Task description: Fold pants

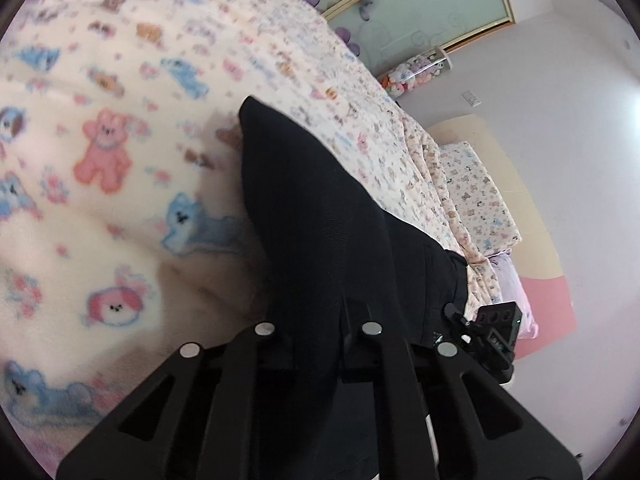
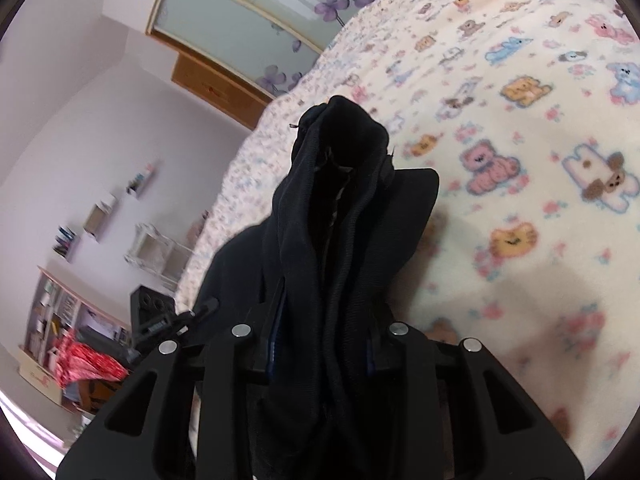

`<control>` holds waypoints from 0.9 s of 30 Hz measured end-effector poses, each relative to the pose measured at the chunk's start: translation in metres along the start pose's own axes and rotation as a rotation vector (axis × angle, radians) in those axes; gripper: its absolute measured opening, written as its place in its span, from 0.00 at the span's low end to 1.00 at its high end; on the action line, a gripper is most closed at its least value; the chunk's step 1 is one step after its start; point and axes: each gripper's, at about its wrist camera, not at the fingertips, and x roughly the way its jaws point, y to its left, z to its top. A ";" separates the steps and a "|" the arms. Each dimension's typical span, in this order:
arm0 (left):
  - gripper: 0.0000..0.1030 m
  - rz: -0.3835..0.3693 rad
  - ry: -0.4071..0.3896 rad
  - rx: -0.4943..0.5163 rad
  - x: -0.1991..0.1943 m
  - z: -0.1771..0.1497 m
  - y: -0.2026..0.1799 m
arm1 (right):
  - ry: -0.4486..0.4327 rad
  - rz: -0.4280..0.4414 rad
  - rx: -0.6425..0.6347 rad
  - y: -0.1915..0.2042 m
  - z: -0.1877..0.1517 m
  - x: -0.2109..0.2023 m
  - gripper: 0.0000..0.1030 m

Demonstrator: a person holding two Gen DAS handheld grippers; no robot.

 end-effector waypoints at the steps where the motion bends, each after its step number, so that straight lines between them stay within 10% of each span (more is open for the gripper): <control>1: 0.09 0.000 -0.011 0.007 -0.002 0.000 -0.003 | -0.007 0.012 0.002 0.003 0.001 0.000 0.29; 17: 0.09 -0.069 -0.220 0.082 -0.008 0.041 -0.037 | -0.197 0.137 0.021 0.019 0.061 0.021 0.29; 27: 0.22 0.048 -0.145 -0.046 0.039 0.052 0.025 | -0.132 -0.079 0.107 -0.032 0.054 0.058 0.30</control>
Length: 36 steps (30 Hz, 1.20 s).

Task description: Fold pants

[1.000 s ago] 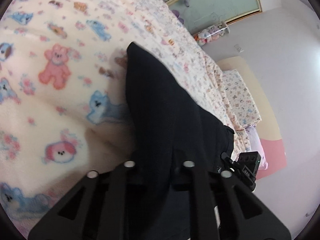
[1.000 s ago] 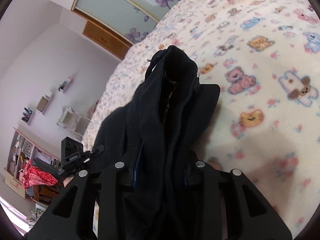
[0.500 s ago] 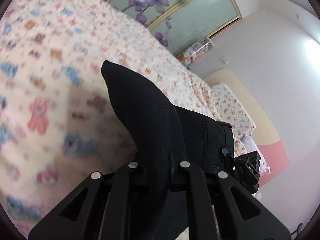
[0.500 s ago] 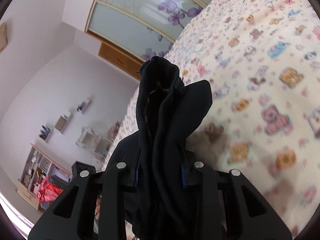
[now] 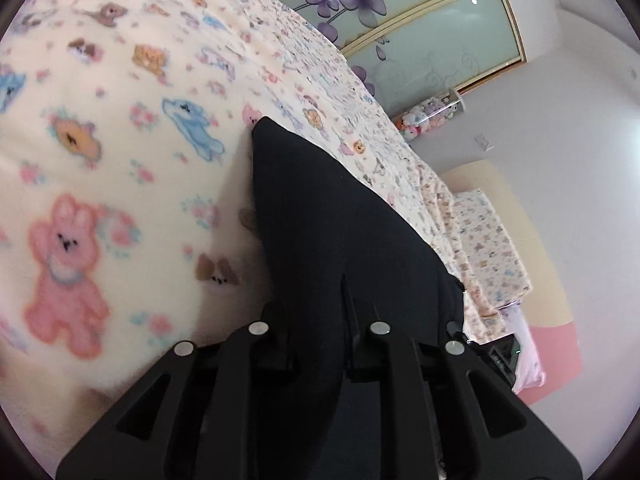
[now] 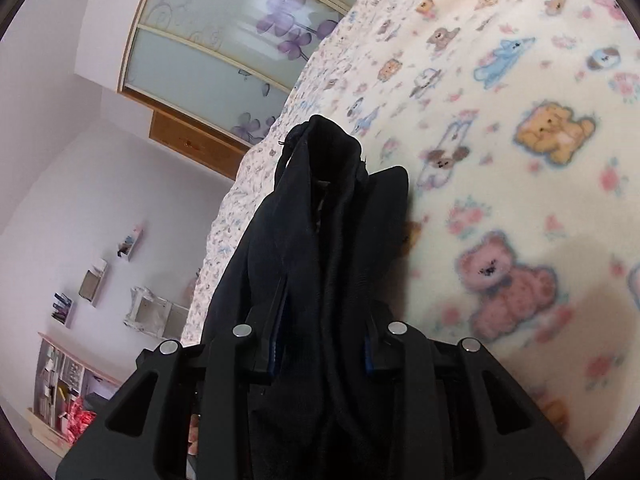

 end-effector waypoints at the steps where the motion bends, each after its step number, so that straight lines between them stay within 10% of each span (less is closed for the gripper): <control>1: 0.32 0.028 -0.009 0.015 -0.002 -0.001 -0.002 | -0.002 -0.015 -0.011 0.002 0.000 0.000 0.31; 4: 0.54 0.049 -0.078 -0.025 -0.018 -0.003 -0.001 | -0.008 -0.090 0.000 0.002 0.001 -0.004 0.58; 7: 0.76 0.061 -0.236 -0.102 -0.057 -0.004 0.006 | -0.080 -0.138 0.032 0.003 0.005 -0.025 0.62; 10: 0.77 0.007 -0.313 -0.077 -0.088 -0.004 -0.005 | -0.203 -0.115 0.040 0.010 0.009 -0.054 0.62; 14: 0.89 -0.152 -0.201 0.044 -0.083 -0.011 -0.040 | -0.132 0.084 -0.006 0.034 0.009 -0.055 0.85; 18: 0.89 -0.178 -0.073 0.130 -0.057 -0.028 -0.064 | -0.047 0.139 -0.050 0.052 0.001 -0.040 0.85; 28: 0.85 -0.035 0.040 0.105 -0.008 -0.047 -0.035 | 0.028 0.015 -0.050 0.019 -0.007 -0.001 0.77; 36: 0.98 0.229 -0.009 0.422 -0.006 -0.080 -0.086 | 0.014 -0.007 -0.125 0.032 -0.017 -0.019 0.81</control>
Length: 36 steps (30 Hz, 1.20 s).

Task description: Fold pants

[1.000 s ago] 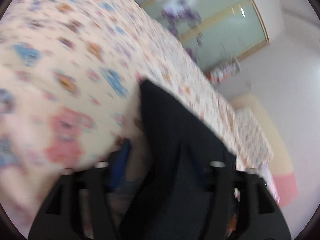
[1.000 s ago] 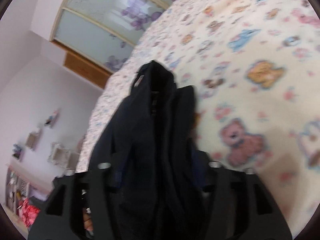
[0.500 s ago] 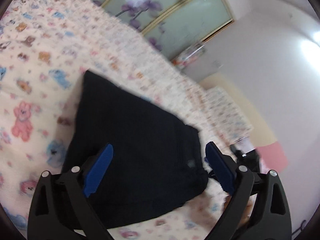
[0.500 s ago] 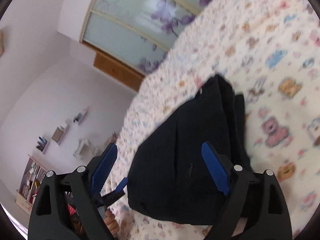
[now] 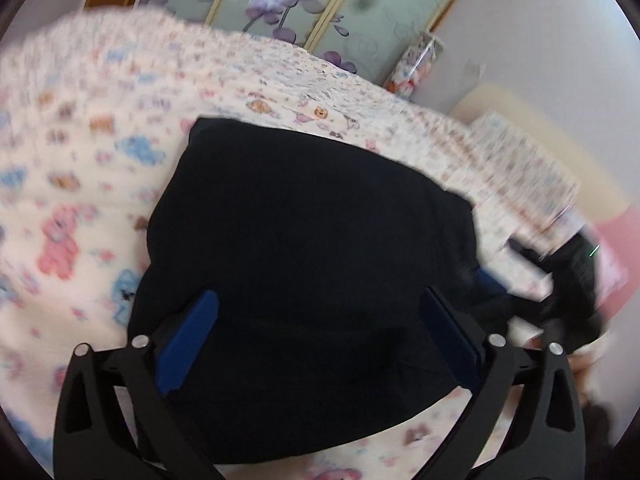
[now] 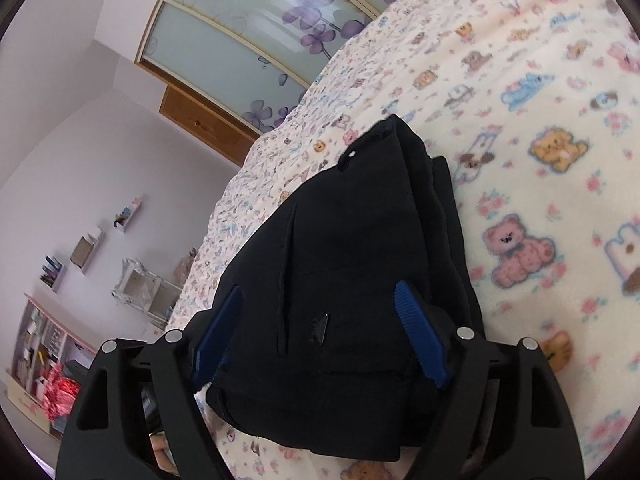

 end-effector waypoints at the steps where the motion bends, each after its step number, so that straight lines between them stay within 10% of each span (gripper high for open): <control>1: 0.98 0.022 -0.005 0.021 0.000 -0.001 -0.004 | -0.003 -0.004 -0.015 0.005 0.000 -0.001 0.85; 9: 0.98 0.177 -0.048 0.057 -0.021 -0.005 -0.010 | -0.024 -0.006 -0.026 0.016 -0.004 -0.016 0.89; 24: 0.98 0.250 -0.089 0.177 -0.039 -0.018 -0.031 | -0.053 0.108 0.019 0.031 -0.025 -0.052 0.90; 36: 0.98 0.269 -0.056 0.233 -0.031 -0.024 -0.042 | 0.007 0.015 -0.033 0.036 -0.034 -0.039 0.95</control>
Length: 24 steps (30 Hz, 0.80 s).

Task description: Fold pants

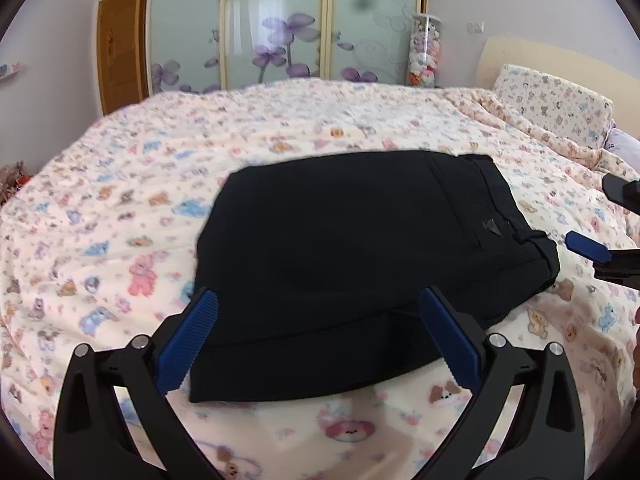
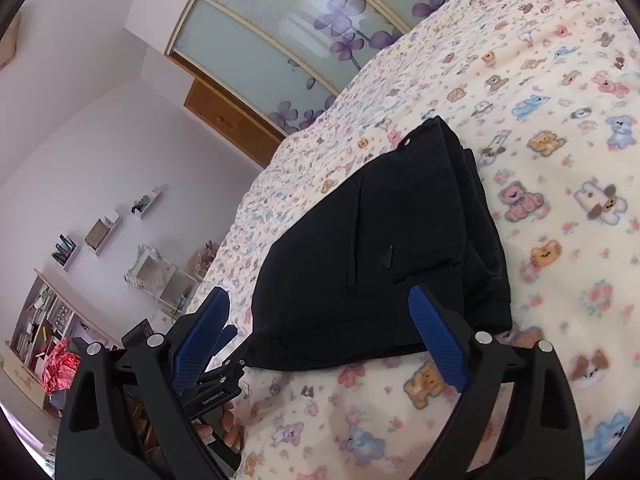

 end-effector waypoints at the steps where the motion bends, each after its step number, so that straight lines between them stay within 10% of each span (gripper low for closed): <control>1: 0.98 -0.008 0.030 -0.004 0.007 -0.002 0.001 | 0.034 -0.047 0.014 -0.006 -0.001 0.007 0.97; 7: 0.98 -0.097 0.137 -0.097 0.034 -0.006 0.017 | 0.145 -0.152 0.090 -0.039 -0.012 0.037 0.97; 16: 0.98 -0.093 0.055 -0.145 0.010 -0.010 0.024 | -0.061 -0.018 0.070 -0.009 -0.009 -0.008 0.97; 24: 0.98 -0.050 0.006 -0.122 -0.012 -0.021 0.017 | 0.022 -0.099 0.051 -0.014 -0.015 0.027 0.99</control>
